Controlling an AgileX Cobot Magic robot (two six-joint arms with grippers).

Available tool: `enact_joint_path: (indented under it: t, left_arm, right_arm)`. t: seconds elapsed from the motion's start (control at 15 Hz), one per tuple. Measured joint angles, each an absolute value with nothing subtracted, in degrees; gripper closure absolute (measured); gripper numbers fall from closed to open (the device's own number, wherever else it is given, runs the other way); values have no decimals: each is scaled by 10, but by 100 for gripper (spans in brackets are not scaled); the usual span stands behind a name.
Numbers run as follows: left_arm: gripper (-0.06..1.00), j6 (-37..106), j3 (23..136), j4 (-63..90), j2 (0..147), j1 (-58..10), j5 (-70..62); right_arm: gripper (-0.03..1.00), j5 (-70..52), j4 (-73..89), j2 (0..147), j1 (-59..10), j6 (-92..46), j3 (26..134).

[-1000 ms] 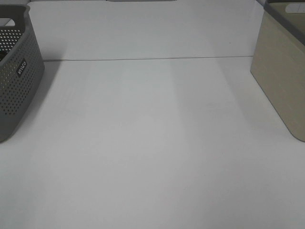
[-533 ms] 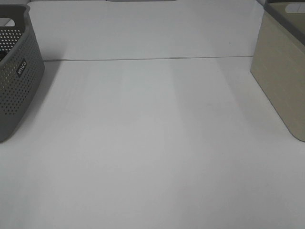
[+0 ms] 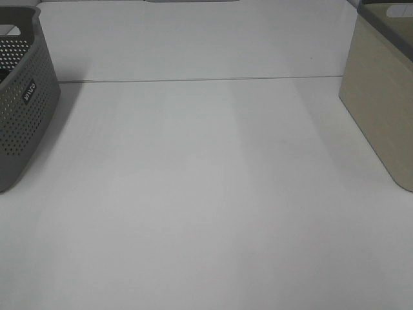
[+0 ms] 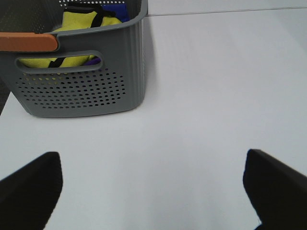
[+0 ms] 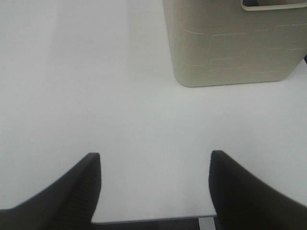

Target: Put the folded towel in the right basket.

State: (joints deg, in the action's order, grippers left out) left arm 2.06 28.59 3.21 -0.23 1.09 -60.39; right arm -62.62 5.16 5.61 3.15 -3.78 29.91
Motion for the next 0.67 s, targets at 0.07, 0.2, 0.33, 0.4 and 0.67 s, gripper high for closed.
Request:
enact_joint_path:
  t: [0.07, 0.2, 0.33, 0.4, 0.67]
  left_arm:
    - [-3, 21, 286, 32, -2, 11, -604]
    - [-3, 21, 286, 32, -2, 11, -604]
    - [-3, 21, 286, 32, -2, 11, -604]
    - [-3, 21, 286, 32, -2, 11, -604]
    - [-3, 21, 286, 32, -2, 11, -604]
  right_arm:
    - [35, -626, 52, 56, 32, -38, 299]
    - [35, -626, 52, 56, 32, -38, 299]
    - [35, -626, 52, 56, 21, -38, 299]
    - [35, -625, 52, 56, 16, -38, 299]
    - [35, -617, 54, 56, 14, -38, 299]
